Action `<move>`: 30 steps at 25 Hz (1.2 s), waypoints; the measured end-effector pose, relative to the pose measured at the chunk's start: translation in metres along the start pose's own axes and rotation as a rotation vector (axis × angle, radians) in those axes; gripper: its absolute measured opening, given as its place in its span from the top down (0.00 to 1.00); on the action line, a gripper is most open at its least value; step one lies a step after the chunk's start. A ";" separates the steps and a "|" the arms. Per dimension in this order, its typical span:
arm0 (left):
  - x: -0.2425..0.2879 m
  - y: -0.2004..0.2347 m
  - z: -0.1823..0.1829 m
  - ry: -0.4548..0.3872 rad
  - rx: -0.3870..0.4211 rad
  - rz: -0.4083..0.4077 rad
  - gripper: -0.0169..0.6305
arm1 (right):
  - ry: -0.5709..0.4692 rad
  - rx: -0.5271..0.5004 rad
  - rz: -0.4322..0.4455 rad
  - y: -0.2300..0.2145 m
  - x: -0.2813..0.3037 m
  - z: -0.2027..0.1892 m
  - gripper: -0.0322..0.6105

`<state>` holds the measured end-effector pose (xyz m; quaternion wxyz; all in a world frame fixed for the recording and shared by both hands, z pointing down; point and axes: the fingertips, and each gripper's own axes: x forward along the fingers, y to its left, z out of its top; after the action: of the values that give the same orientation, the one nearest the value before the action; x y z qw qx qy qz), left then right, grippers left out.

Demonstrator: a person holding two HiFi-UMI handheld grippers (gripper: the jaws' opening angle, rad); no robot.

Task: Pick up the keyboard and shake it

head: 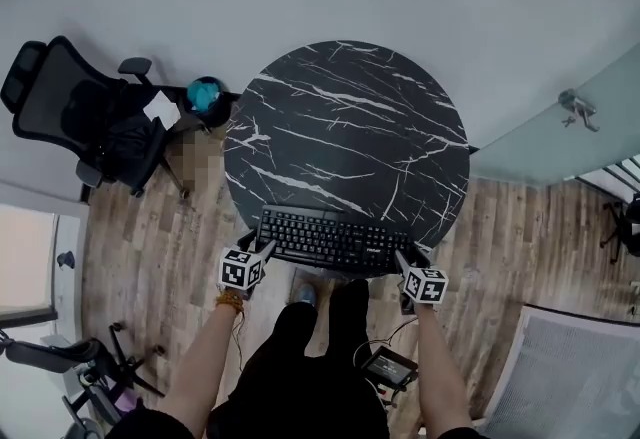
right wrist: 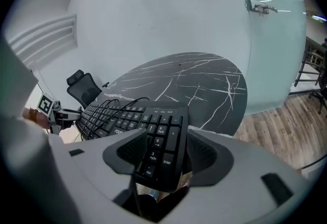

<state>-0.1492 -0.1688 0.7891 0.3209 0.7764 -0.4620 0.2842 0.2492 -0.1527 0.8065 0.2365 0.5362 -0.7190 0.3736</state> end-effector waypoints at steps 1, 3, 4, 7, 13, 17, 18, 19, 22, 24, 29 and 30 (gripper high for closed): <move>0.000 0.000 -0.002 -0.001 -0.002 -0.001 0.62 | -0.001 0.002 -0.001 0.000 -0.001 -0.002 0.58; 0.001 -0.002 -0.004 -0.004 -0.002 -0.003 0.62 | -0.006 0.005 -0.005 0.000 -0.002 -0.005 0.58; 0.000 -0.002 -0.005 -0.004 0.001 -0.004 0.62 | -0.008 0.006 -0.007 0.000 -0.003 -0.007 0.58; -0.003 -0.003 -0.013 0.001 0.002 -0.004 0.62 | -0.005 0.008 -0.011 0.002 -0.007 -0.017 0.58; -0.008 -0.005 -0.015 -0.001 0.021 0.012 0.62 | -0.010 0.021 -0.012 0.003 -0.014 -0.024 0.58; -0.013 -0.007 -0.020 -0.013 0.012 0.012 0.62 | -0.008 0.019 -0.013 0.004 -0.017 -0.027 0.58; -0.014 -0.007 -0.021 -0.013 0.012 0.010 0.62 | -0.006 0.019 -0.010 0.005 -0.017 -0.028 0.58; -0.015 -0.007 -0.021 -0.011 0.014 0.009 0.62 | -0.004 0.020 -0.006 0.006 -0.017 -0.029 0.58; -0.017 -0.008 -0.026 -0.008 0.029 0.011 0.62 | 0.001 0.022 0.003 0.007 -0.020 -0.034 0.58; -0.020 -0.009 -0.030 -0.018 0.023 0.012 0.62 | 0.004 0.027 0.009 0.006 -0.023 -0.038 0.58; -0.026 -0.005 -0.033 -0.067 -0.052 0.025 0.59 | -0.018 0.087 0.045 0.005 -0.025 -0.041 0.58; -0.026 -0.003 -0.032 -0.077 -0.052 0.038 0.57 | -0.029 0.097 0.047 0.005 -0.026 -0.041 0.58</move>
<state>-0.1617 -0.1293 0.7892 0.3175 0.7692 -0.4959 0.2480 0.2502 -0.1046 0.8110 0.1910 0.5354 -0.7158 0.4057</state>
